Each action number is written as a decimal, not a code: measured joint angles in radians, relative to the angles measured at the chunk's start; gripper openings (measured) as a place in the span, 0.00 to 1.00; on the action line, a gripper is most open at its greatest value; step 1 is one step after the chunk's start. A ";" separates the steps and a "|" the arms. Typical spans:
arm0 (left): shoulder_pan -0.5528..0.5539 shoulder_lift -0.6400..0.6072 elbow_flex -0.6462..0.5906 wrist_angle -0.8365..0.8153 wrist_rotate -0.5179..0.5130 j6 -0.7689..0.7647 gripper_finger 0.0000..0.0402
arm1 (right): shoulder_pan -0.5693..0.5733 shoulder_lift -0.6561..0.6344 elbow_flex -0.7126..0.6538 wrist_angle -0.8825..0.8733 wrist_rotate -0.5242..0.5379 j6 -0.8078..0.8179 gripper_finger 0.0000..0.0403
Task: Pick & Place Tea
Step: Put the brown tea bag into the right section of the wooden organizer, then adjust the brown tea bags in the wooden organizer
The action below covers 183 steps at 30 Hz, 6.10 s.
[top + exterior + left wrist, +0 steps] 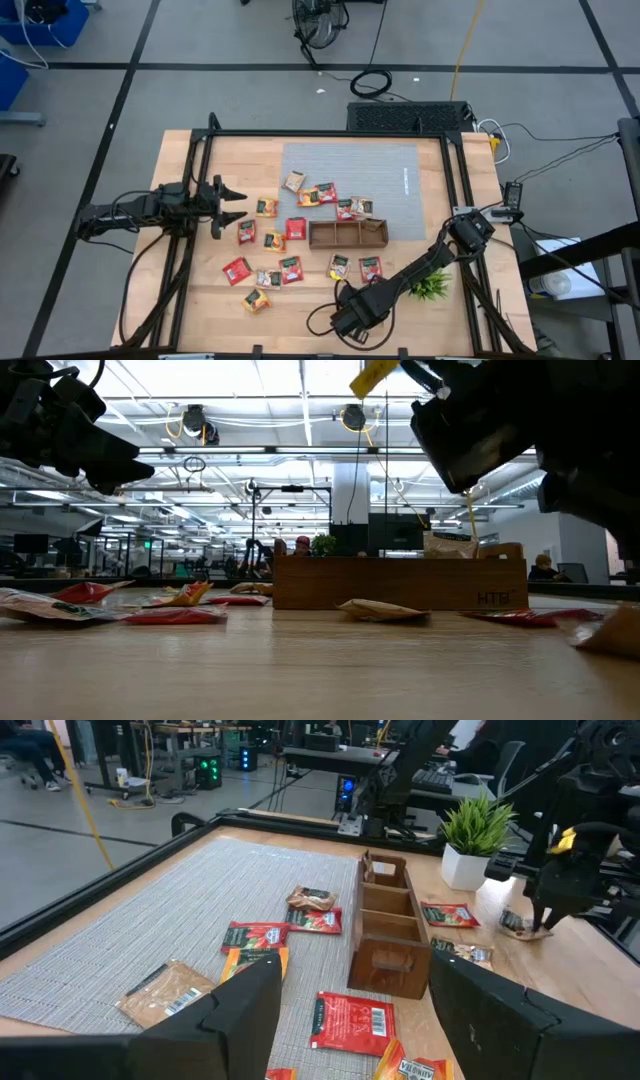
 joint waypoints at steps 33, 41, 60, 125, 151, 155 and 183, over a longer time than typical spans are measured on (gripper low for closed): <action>0.000 0.000 0.000 0.000 0.000 0.000 0.63 | -0.191 -0.364 0.001 -0.449 0.116 -0.482 0.00; 0.000 0.000 0.000 0.000 0.000 0.000 0.63 | -0.216 -0.402 0.002 -0.530 0.188 -0.587 0.00; 0.000 0.000 0.000 0.000 0.000 0.000 0.63 | -0.242 -0.353 -0.065 -0.461 0.441 -0.568 0.00; 0.000 0.000 0.000 0.000 0.000 0.000 0.63 | -0.253 -0.248 -0.275 -0.206 0.664 -0.422 0.43; 0.000 0.000 0.000 0.000 0.000 0.000 0.63 | -0.274 -0.433 -0.225 -0.211 0.396 -0.729 0.40; 0.000 0.000 0.000 0.000 0.000 0.000 0.63 | -0.280 -0.466 -0.225 -0.214 0.332 -0.721 0.36; 0.000 0.000 0.000 0.000 0.000 0.000 0.63 | -0.514 -0.524 -0.312 -0.104 0.286 -1.016 0.69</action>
